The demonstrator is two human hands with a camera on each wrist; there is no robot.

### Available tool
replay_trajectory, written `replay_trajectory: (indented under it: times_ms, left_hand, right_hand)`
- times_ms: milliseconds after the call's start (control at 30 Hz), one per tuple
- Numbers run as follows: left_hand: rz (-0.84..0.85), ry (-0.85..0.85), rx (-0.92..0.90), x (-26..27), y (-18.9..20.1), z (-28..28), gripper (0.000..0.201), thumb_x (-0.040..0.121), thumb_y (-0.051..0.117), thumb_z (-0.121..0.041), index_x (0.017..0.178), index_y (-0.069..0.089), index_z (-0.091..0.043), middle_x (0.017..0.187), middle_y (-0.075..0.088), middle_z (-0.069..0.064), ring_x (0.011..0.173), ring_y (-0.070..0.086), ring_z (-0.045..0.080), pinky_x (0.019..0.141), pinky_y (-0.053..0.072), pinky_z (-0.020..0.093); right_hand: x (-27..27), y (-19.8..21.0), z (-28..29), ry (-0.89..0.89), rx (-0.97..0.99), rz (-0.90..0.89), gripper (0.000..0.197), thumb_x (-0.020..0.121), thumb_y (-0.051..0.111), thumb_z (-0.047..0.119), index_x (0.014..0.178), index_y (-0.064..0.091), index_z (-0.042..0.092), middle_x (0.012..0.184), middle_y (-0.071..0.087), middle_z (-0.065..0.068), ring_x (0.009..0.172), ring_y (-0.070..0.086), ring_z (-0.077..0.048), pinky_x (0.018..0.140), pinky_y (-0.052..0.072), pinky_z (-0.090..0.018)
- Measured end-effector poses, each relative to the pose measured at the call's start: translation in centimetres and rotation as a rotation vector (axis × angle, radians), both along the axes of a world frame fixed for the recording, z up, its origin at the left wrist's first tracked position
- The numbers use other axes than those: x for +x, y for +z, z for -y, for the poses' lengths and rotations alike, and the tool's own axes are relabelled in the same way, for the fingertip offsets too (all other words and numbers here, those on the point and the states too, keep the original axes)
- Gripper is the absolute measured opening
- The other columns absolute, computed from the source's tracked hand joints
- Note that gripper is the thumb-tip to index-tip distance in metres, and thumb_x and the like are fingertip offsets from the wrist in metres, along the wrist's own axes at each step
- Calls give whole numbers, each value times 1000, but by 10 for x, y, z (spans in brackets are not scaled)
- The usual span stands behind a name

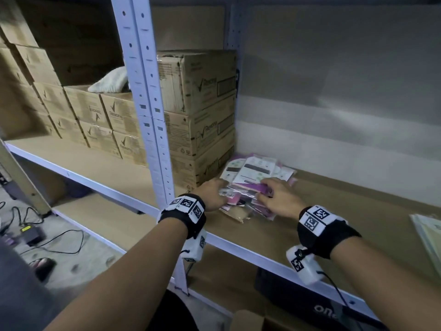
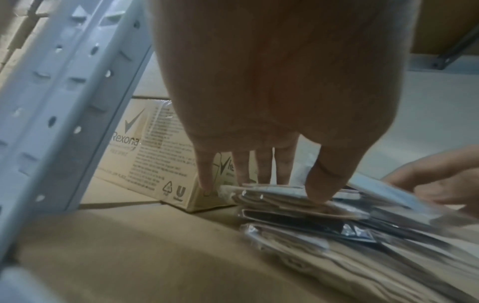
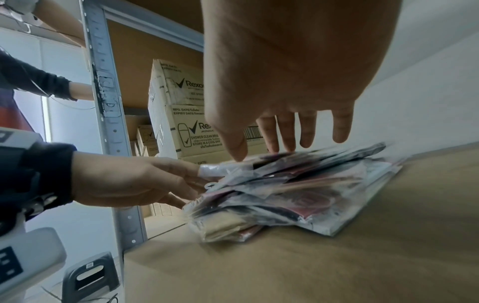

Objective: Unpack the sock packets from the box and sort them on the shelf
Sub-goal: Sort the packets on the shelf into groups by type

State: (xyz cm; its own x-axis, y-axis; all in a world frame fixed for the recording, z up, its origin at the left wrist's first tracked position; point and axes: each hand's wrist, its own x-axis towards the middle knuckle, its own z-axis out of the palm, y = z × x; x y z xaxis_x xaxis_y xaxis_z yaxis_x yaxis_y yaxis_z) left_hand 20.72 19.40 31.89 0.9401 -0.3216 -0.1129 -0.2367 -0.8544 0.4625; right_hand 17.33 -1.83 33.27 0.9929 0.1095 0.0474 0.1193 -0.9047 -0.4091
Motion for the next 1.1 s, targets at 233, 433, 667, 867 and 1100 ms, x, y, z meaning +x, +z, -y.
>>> replay_trajectory:
  times_ms: [233,433,667,867,1100]
  left_hand:
    - [22,14,-96,-8,-1,-3,42,95,48,-26,136,48,-16,144,42,6,130,44,24,103,35,31]
    - [88,118,-155,-20,-1,-5,36,95,49,-43,90,61,-9,105,57,8,96,57,24,77,40,27]
    - [23,209,90,-37,-2,18,104,72,35,-86,143,24,-13,142,37,18,126,44,36,103,40,49]
    - [92,249,157,-42,3,26,61,86,54,-46,133,35,-11,129,42,16,120,44,35,98,44,50]
    - [448,294,-243,-44,18,14,28,97,45,-20,102,60,2,105,57,17,83,62,31,74,53,35]
  right_hand:
    - [-8,-4,7,-66,49,-38,30,90,58,38,105,61,12,113,55,-6,101,54,-21,88,43,-29]
    - [-23,0,10,-191,47,-94,52,93,43,54,92,61,5,91,68,-16,81,65,-29,67,44,-32]
    - [-29,-6,-4,-254,40,-209,92,83,32,76,137,37,1,133,54,-16,118,54,-32,85,41,-31]
    - [-27,-7,-8,-265,-66,-162,47,85,58,47,111,61,8,115,65,-11,102,62,-28,76,47,-27]
    - [-32,5,19,-399,128,-85,26,89,60,25,108,62,8,89,67,-7,77,61,-22,69,50,-29]
